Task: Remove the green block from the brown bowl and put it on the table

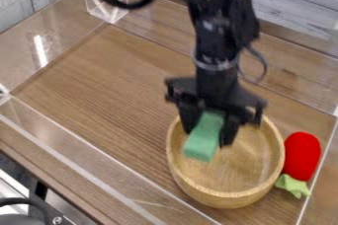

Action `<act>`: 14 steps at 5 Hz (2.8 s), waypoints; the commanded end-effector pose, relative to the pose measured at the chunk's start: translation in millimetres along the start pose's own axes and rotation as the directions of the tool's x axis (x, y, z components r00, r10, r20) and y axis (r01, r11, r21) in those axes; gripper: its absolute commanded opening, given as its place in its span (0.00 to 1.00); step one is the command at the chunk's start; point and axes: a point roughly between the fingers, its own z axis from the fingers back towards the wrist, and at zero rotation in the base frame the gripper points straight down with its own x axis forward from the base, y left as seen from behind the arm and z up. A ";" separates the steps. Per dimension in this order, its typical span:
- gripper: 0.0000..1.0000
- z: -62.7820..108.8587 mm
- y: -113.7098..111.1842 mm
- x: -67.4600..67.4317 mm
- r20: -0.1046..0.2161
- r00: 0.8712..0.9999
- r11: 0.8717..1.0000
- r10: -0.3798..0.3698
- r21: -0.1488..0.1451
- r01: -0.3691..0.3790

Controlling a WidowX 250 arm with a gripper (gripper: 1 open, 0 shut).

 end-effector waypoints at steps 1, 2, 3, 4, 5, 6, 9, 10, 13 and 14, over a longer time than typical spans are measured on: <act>0.00 31.8 13.1 20.0 0.077 0.991 0.994 0.105 -0.014 -0.104; 0.00 37.4 32.6 19.1 0.088 0.978 0.982 0.191 -0.016 -0.191; 0.00 33.0 43.9 16.6 0.091 0.962 0.967 0.256 -0.014 -0.256; 0.00 40.1 56.7 22.0 0.097 0.942 0.946 0.322 -0.007 -0.323; 0.00 42.8 74.7 27.9 0.100 0.914 0.919 0.393 0.000 -0.395; 0.00 32.1 85.1 24.7 0.109 0.893 0.898 0.437 0.010 -0.440; 0.00 27.2 88.8 19.8 0.107 0.895 0.897 0.433 0.048 -0.440; 0.00 21.9 88.1 21.6 0.095 0.912 0.913 0.399 0.055 -0.405; 0.00 39.4 98.6 22.3 0.063 0.935 0.933 0.349 0.068 -0.353; 0.00 22.3 109.3 21.2 0.053 0.937 0.935 0.346 0.070 -0.349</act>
